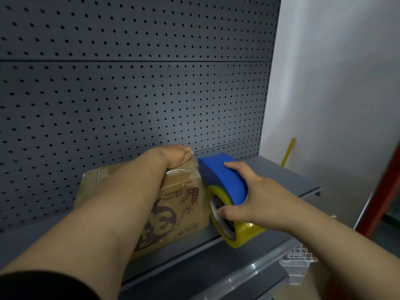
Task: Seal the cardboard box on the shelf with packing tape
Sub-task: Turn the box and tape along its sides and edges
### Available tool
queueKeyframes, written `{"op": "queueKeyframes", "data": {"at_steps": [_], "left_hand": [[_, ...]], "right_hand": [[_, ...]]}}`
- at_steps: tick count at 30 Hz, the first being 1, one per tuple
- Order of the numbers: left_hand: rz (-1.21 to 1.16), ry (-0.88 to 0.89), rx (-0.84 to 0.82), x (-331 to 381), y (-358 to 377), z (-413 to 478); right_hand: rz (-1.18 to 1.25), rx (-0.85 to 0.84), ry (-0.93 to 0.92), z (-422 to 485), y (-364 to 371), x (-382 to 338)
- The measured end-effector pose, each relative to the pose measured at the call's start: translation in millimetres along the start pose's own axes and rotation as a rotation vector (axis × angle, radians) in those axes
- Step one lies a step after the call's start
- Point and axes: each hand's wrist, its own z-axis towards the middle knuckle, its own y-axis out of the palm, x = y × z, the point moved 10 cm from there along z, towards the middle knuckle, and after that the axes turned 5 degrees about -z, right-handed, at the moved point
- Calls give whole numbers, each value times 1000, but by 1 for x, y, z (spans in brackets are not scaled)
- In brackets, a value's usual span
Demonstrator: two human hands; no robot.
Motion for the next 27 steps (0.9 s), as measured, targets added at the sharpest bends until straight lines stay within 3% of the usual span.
{"op": "queueKeyframes", "data": {"at_steps": [10, 20, 27], "left_hand": [[111, -18, 39, 1, -5, -9], [39, -114, 35, -4, -4, -11], [241, -104, 309, 10, -34, -27]], "right_hand": [[-105, -55, 25, -60, 10, 9], [-232, -107, 27, -65, 26, 2], [-299, -193, 73, -30, 24, -6]]}}
